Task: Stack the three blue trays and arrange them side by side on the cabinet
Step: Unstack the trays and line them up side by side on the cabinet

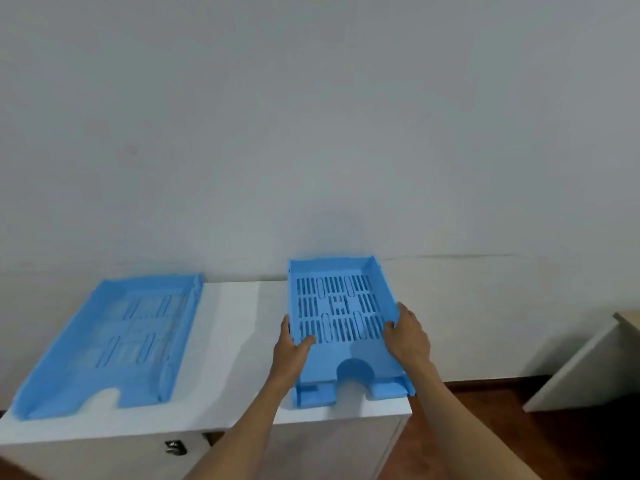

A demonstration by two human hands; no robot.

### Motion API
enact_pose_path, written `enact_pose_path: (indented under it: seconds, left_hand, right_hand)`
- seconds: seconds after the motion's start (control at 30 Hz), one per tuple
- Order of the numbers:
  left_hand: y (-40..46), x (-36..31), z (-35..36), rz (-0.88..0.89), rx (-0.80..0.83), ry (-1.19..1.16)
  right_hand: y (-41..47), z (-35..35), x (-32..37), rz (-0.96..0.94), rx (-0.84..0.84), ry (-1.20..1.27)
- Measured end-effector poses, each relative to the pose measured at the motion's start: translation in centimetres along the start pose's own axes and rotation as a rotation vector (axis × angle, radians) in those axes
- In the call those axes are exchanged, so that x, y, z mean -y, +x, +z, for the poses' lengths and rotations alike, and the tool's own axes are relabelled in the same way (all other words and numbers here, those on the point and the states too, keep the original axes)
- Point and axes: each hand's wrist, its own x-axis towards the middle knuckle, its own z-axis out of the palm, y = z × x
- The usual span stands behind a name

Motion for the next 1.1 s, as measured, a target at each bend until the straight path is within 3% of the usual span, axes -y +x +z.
enact_pose_path:
  seconds: [0.27,0.63,0.87,1.1]
  left_hand:
    - [-0.1,-0.1,1.1,0.024,-0.083,0.128]
    - [0.4,-2.8,-2.9,0.078,-0.107,0.151]
    - [1.2,-4.1,-11.2,0.156,-0.236,0.195]
    - [1.5,-2.4,-21.4,0.148,-0.363,0.221]
  right_hand:
    - [0.9,0.1,-1.0,-0.03,0.083,0.116]
    - [-0.1,-0.2,2.9,-0.006,-0.021,0.16]
    - [-2.3,2.5,10.5,-0.019,-0.081,0.226]
    - [-6.4,8.7,17.7,-0.031,0.01,0.266]
